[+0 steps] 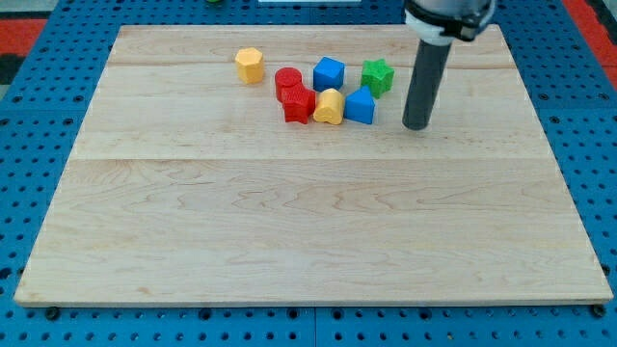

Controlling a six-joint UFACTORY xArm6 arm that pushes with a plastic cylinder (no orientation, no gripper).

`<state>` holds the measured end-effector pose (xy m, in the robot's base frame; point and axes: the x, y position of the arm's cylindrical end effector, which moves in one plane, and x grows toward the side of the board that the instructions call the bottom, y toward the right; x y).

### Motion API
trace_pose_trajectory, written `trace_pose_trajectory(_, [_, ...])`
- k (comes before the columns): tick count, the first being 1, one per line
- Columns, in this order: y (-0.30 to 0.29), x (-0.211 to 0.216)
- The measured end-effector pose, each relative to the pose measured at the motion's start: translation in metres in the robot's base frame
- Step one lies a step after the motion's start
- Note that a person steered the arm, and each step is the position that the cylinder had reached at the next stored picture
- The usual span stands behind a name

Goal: Move the hexagon into the cube

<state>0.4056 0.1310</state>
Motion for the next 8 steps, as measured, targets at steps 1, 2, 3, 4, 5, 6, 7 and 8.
trace_pose_trajectory(1, [-0.008,0.019])
trace_pose_trajectory(2, [-0.021,0.012])
trace_pose_trajectory(3, [-0.037,-0.001])
trace_pose_trajectory(4, [-0.049,-0.020])
trace_pose_trajectory(5, [-0.052,-0.024])
trace_pose_trajectory(6, [-0.053,-0.015])
trace_pose_trajectory(7, [-0.072,-0.013])
trace_pose_trajectory(8, [-0.089,-0.017])
